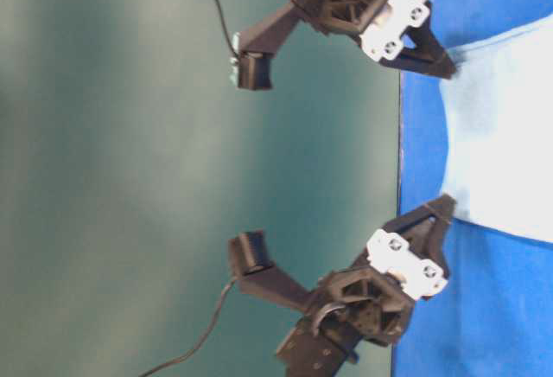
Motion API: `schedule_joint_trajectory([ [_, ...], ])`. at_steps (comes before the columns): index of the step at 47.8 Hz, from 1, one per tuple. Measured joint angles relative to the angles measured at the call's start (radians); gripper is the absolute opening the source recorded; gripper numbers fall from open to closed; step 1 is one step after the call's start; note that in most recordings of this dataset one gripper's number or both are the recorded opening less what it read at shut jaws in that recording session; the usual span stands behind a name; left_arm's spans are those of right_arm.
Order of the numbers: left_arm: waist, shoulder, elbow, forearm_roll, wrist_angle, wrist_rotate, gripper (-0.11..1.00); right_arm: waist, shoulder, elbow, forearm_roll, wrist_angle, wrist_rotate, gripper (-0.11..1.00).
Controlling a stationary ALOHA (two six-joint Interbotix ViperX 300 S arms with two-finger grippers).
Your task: Fold the light blue towel.
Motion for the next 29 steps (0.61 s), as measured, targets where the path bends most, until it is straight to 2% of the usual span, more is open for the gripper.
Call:
schedule_joint_trajectory([
  [6, 0.012, 0.032, -0.009, 0.002, 0.000, -0.002, 0.76, -0.020, 0.034, -0.006, 0.000, -0.002, 0.003, 0.53],
  [9, 0.012, 0.041, -0.014, 0.000, 0.000, 0.000, 0.70, -0.026, 0.040, -0.011, 0.000, -0.005, 0.002, 0.50],
  [12, 0.012, 0.046, -0.015, 0.002, -0.002, 0.000, 0.57, -0.025, 0.041, -0.012, 0.000, -0.005, 0.002, 0.40],
  [17, 0.009, 0.048, -0.017, 0.002, -0.002, 0.000, 0.26, -0.026, 0.041, -0.012, -0.002, -0.006, -0.003, 0.11],
  [19, 0.009, 0.048, -0.017, 0.003, -0.002, 0.002, 0.16, -0.026, 0.041, -0.014, -0.003, -0.006, -0.005, 0.04],
  [23, 0.008, 0.048, -0.017, 0.002, -0.002, 0.002, 0.01, -0.026, 0.043, -0.012, -0.011, -0.008, -0.005, 0.04],
  [29, 0.008, 0.048, -0.017, 0.003, -0.002, 0.000, 0.01, -0.025, 0.043, -0.012, -0.012, -0.009, -0.005, 0.04],
])
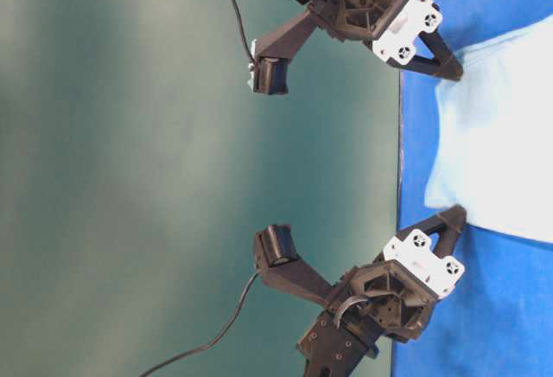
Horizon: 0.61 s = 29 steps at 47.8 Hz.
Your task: Fold the light blue towel.
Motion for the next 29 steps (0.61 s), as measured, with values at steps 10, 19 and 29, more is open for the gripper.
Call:
schedule_joint_trajectory([
  [10, 0.000, -0.014, -0.008, 0.000, 0.002, 0.043, 0.01, 0.000, -0.021, 0.000, 0.000, 0.021, 0.003, 0.04],
  [19, 0.000, -0.092, -0.011, 0.000, 0.006, 0.106, 0.01, 0.000, -0.110, 0.000, -0.002, 0.087, 0.003, 0.04],
  [29, 0.000, -0.138, -0.002, 0.000, 0.018, 0.107, 0.01, 0.000, -0.167, 0.002, -0.002, 0.104, 0.003, 0.04],
])
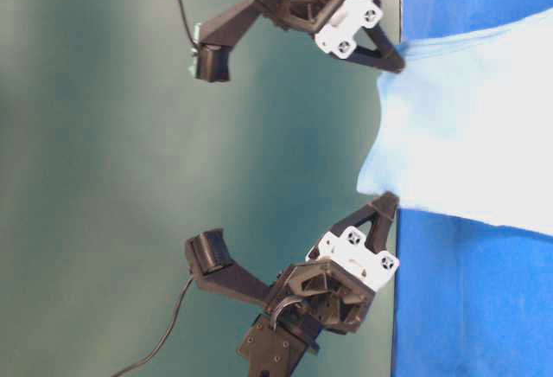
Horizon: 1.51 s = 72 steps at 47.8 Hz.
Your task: Fold the light blue towel.
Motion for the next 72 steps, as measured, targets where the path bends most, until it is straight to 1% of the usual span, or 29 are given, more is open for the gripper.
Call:
schedule_joint_trajectory([
  [6, -0.002, 0.000, 0.015, 0.000, 0.000, 0.002, 0.01, 0.005, -0.003, 0.002, 0.000, 0.003, 0.002, 0.04],
  [12, -0.017, -0.009, 0.029, 0.002, 0.000, 0.003, 0.01, 0.034, -0.020, 0.014, 0.002, 0.015, 0.011, 0.04],
  [18, -0.057, -0.021, 0.054, 0.000, 0.000, 0.005, 0.01, 0.086, -0.051, 0.035, 0.006, 0.029, 0.020, 0.04],
  [25, -0.133, -0.057, 0.089, 0.000, -0.002, 0.005, 0.01, 0.163, -0.083, 0.061, 0.020, 0.060, 0.041, 0.04],
  [35, -0.215, -0.132, 0.109, 0.000, -0.002, 0.000, 0.01, 0.278, -0.140, 0.074, 0.023, 0.173, 0.118, 0.04],
  [46, -0.278, -0.150, 0.115, 0.000, 0.000, -0.023, 0.01, 0.365, -0.152, 0.077, 0.023, 0.250, 0.192, 0.04],
  [54, -0.341, -0.138, 0.127, 0.000, 0.000, -0.025, 0.01, 0.433, -0.150, 0.084, 0.023, 0.253, 0.242, 0.04],
  [62, -0.388, -0.087, 0.146, 0.000, -0.018, -0.026, 0.01, 0.486, -0.146, 0.097, 0.023, 0.244, 0.301, 0.04],
  [72, -0.433, -0.017, 0.155, -0.003, -0.055, -0.026, 0.01, 0.538, -0.063, 0.110, 0.023, 0.166, 0.376, 0.04],
])
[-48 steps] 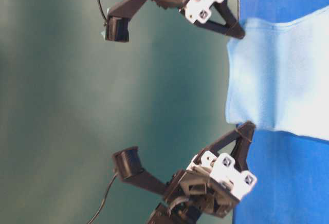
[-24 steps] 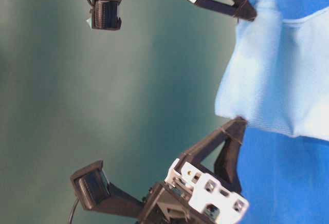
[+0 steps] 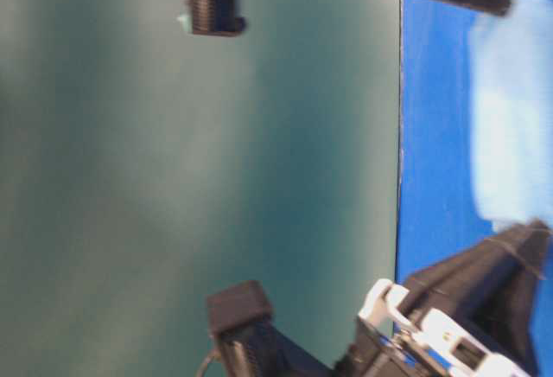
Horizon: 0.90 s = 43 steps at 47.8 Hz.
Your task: Fold the light blue towel.
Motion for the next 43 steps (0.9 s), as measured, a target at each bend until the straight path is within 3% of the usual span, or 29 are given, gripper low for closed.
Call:
schedule_joint_trajectory([
  [8, -0.023, 0.026, 0.011, 0.000, -0.003, -0.002, 0.01, 0.026, 0.048, 0.000, 0.002, -0.074, 0.020, 0.04],
  [26, -0.023, 0.049, 0.009, 0.000, -0.018, -0.002, 0.01, 0.026, 0.055, -0.003, 0.000, -0.081, 0.021, 0.05],
  [28, -0.023, 0.049, 0.009, 0.000, -0.028, -0.002, 0.01, 0.026, 0.055, -0.003, 0.002, -0.080, 0.021, 0.09],
  [31, -0.025, 0.049, 0.009, -0.002, -0.035, -0.002, 0.02, 0.026, 0.055, -0.003, 0.002, -0.080, 0.021, 0.27],
  [33, -0.026, 0.049, 0.009, 0.000, -0.037, -0.002, 0.07, 0.026, 0.055, -0.003, 0.002, -0.080, 0.020, 0.39],
  [37, -0.029, 0.049, 0.008, -0.002, -0.040, -0.002, 0.30, 0.025, 0.055, -0.003, 0.002, -0.080, 0.023, 0.58],
  [43, -0.038, 0.044, 0.008, -0.002, -0.040, -0.002, 0.68, 0.037, 0.055, -0.011, 0.002, -0.078, 0.021, 0.55],
])
